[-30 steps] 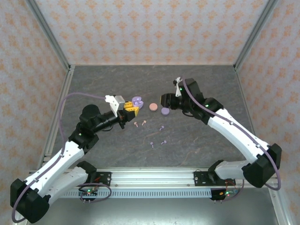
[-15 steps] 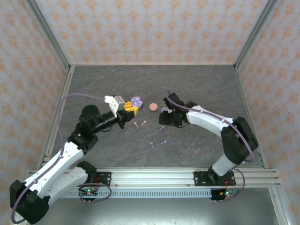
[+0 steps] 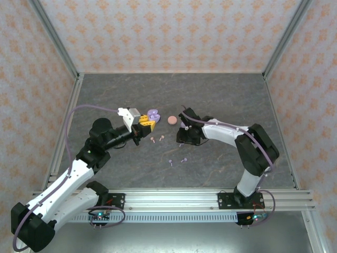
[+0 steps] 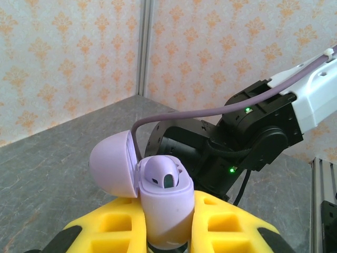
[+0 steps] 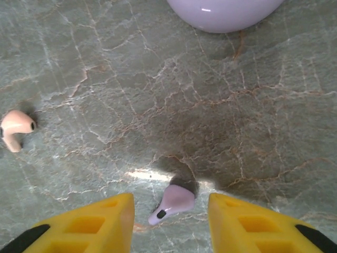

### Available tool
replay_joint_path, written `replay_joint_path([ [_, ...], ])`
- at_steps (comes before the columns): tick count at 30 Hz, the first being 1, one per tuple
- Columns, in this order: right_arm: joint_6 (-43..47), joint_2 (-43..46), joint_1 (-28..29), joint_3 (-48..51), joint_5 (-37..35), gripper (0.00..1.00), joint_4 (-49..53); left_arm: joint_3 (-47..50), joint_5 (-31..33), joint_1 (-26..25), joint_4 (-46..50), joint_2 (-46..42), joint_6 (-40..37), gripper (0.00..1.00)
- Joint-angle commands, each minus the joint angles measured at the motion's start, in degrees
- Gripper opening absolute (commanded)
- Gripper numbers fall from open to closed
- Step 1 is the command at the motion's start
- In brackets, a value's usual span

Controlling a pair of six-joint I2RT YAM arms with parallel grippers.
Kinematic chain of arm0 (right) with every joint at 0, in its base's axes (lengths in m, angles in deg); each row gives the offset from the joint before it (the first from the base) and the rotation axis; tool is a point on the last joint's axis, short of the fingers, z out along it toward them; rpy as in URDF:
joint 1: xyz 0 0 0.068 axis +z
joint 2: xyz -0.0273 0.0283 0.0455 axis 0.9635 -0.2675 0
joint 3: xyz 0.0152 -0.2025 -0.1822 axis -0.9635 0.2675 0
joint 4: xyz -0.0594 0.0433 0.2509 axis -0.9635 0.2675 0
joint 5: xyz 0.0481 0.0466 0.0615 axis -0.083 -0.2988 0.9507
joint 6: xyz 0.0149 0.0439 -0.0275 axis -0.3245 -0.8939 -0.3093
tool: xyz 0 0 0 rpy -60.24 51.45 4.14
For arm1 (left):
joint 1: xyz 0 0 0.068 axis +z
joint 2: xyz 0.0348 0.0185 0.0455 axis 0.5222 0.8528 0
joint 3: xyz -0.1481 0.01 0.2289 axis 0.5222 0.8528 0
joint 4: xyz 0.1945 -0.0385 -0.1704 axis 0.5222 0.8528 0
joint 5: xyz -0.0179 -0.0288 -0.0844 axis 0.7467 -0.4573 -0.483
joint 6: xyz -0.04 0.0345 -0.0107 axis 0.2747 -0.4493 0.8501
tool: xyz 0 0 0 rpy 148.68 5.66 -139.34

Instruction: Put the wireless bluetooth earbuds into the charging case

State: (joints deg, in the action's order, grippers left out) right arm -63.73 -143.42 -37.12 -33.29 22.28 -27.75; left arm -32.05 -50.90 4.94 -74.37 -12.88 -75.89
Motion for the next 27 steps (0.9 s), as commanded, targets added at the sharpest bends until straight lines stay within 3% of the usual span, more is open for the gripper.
replay_joint_path([
  [1, -0.51, -1.41, 0.43, -0.57, 0.22, 0.4, -0.7, -0.29, -0.12, -0.26, -0.03, -0.4, -1.34, 0.11],
  [19, -0.38, -3.91, 0.78, 0.18, 1.01, 0.27, -1.64, 0.1, 0.29, -0.25, 0.9, -1.1, -1.35, 0.11],
  [27, 1.92, 2.79, 0.78, 0.53, -1.37, 0.23, -2.58, 0.2, 0.36, -0.26, 0.77, -1.28, -1.43, 0.11],
])
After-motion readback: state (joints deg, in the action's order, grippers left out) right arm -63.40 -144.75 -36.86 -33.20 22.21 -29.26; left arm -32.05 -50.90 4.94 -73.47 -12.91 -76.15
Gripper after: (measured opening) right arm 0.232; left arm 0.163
